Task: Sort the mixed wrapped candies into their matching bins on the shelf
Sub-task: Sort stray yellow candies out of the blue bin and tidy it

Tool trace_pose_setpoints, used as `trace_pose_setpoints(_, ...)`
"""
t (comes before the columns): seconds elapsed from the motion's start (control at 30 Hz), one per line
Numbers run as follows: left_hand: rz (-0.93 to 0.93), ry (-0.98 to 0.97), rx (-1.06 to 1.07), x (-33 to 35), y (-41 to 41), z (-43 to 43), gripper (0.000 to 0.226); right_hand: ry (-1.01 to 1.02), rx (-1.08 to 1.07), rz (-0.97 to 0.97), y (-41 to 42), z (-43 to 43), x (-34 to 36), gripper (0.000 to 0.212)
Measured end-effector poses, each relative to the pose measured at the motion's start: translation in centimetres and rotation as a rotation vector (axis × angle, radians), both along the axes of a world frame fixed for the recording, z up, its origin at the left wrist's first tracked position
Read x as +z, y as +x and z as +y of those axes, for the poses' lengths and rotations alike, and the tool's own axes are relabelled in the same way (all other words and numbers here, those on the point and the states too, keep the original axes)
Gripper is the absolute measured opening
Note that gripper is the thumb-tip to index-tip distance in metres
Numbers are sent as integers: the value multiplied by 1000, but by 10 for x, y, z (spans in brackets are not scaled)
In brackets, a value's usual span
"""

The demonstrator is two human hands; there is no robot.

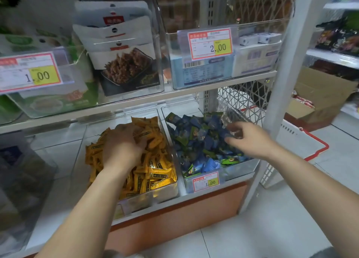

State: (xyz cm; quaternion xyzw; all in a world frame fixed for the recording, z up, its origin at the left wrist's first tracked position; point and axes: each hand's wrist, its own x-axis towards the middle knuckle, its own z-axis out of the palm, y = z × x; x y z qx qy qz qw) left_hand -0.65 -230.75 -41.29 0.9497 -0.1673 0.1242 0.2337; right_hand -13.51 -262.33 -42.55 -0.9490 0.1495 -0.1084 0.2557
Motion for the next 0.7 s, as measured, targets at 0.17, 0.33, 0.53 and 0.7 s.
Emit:
trace_pose_setpoints(0.17, -33, -36, -227, 13, -45, -65, 37, -172, 65, 217, 1, -5, -5, 48)
trace_pose_setpoints(0.33, 371, 64, -331, -19, -67, -153, 36, -76, 99, 433, 11, -6, -9, 41)
trace_pose_setpoints(0.53, 784, 323, -204, -62, -53, -177, 93, 197, 180, 600, 26, -11, -16, 29)
trace_pose_setpoints(0.7, 861, 4, -159, -70, -42, -182, 62, 231, 167, 657, 40, -9, -25, 17)
